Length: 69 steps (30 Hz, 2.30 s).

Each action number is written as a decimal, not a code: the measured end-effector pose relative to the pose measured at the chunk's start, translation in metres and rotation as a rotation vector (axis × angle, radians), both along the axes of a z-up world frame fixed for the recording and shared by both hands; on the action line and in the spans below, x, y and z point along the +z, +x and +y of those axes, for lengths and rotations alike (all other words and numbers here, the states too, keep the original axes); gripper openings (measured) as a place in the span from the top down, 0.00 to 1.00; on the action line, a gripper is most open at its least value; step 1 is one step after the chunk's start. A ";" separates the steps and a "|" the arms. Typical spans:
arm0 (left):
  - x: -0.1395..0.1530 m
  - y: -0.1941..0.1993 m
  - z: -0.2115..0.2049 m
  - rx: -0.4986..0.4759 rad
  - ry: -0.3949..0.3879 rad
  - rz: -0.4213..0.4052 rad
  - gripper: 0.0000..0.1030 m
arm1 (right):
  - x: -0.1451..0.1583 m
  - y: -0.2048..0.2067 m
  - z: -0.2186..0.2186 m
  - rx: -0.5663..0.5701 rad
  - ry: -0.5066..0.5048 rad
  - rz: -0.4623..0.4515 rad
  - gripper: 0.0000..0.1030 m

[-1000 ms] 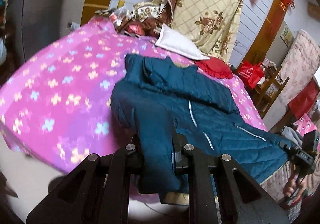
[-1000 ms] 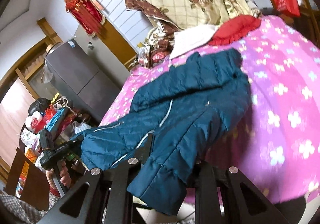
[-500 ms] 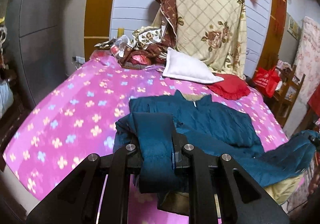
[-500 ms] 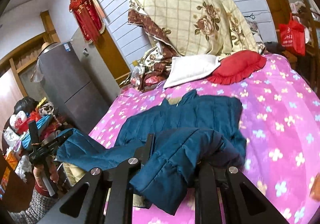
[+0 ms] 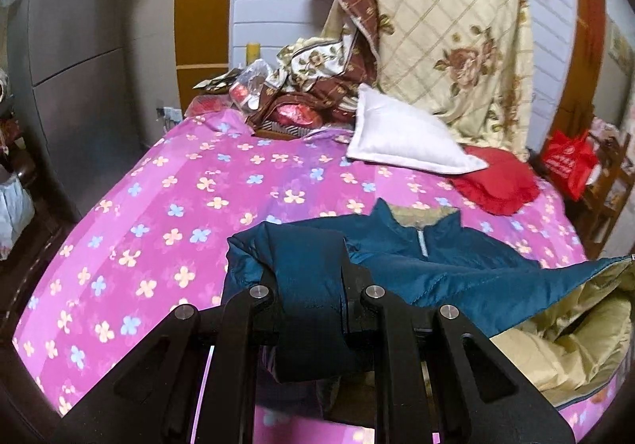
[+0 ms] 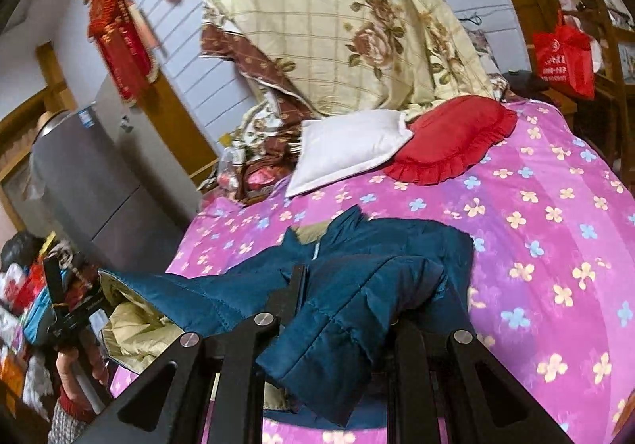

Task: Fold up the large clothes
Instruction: 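Lower the hem onto the collar and open both tools, then press the folded jacket flat with both tools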

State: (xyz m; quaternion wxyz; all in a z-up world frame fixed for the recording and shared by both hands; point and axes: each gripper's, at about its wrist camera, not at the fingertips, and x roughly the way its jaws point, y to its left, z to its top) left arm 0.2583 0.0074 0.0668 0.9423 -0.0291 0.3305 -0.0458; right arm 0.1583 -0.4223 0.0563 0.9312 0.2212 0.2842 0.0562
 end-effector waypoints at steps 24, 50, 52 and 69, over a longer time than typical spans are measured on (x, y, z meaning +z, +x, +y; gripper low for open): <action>-0.136 0.161 -0.046 0.121 0.098 0.223 0.78 | -0.134 0.168 -0.030 -0.144 -0.050 0.248 0.77; -0.095 0.108 -0.085 -0.137 -0.035 0.186 0.38 | -0.106 0.155 0.053 0.009 -0.243 0.130 0.23; -0.113 0.112 -0.106 -0.144 0.026 0.197 0.38 | -0.121 0.167 0.057 0.005 -0.296 0.157 0.23; -0.174 0.197 -0.140 -0.047 0.096 0.259 0.36 | -0.174 0.258 0.014 -0.066 -0.281 0.236 0.22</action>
